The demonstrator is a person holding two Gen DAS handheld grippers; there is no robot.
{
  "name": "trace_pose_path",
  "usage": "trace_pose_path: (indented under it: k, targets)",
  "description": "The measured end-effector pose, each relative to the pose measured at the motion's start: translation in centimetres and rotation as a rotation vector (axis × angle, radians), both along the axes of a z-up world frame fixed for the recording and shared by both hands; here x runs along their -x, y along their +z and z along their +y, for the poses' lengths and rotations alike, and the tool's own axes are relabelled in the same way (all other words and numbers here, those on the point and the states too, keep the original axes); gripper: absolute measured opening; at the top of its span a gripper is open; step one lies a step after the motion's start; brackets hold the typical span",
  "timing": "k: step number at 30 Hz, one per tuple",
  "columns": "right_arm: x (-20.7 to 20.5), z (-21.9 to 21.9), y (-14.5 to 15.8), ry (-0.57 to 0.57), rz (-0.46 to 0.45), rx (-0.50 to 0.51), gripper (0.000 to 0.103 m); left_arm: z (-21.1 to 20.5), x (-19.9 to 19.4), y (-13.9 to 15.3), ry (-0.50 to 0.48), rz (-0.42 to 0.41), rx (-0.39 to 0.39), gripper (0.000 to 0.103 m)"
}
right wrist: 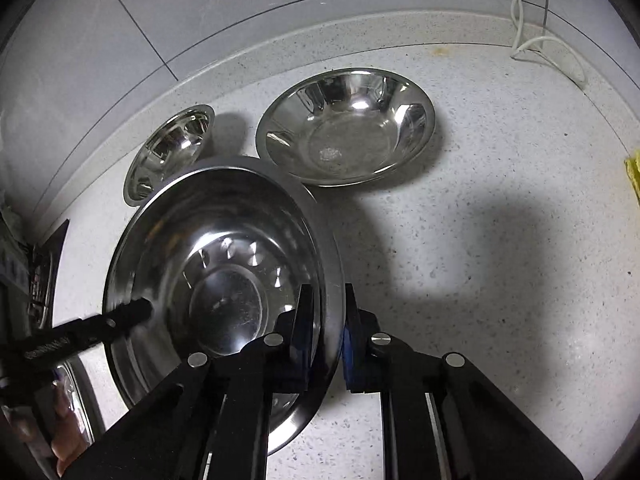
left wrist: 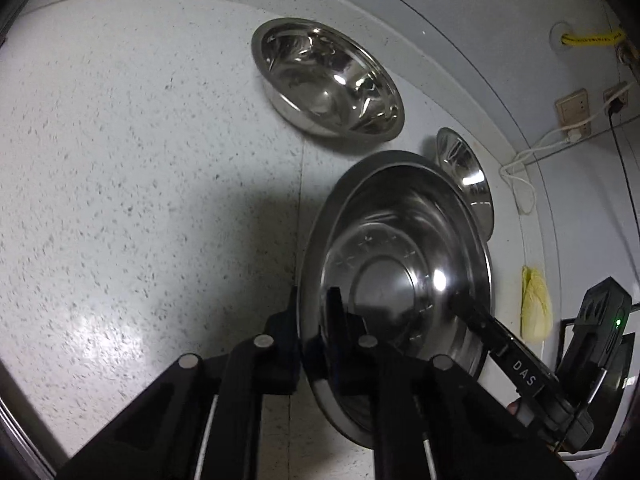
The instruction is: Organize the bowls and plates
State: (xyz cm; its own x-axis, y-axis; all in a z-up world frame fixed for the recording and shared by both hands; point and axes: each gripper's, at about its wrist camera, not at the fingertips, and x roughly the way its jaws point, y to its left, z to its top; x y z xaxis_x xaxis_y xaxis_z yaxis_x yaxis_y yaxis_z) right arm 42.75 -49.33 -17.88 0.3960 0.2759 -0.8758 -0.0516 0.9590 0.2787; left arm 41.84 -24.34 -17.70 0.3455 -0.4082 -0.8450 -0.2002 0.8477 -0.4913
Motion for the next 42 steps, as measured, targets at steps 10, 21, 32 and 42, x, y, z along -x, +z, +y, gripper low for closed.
trace_pose_path:
  k: [10,21,32,42]
  targets:
    - [7.5,-1.3,5.8,0.011,-0.101,-0.037,0.011,-0.3,8.8,5.2,-0.049,-0.045,0.050,0.009]
    - [17.7,-1.5,3.7,0.058,-0.040,-0.048,0.011,-1.7,17.2,1.9,-0.083,0.038,-0.039,0.010]
    - [18.4,-2.8,0.6,0.039,-0.014,-0.081,0.011,-2.3,17.8,1.2,-0.104,0.010,-0.103,0.024]
    - [17.2,-7.2,5.1,-0.053,-0.145,-0.062,0.044,1.2,15.4,5.9,-0.041,-0.144,-0.159,0.034]
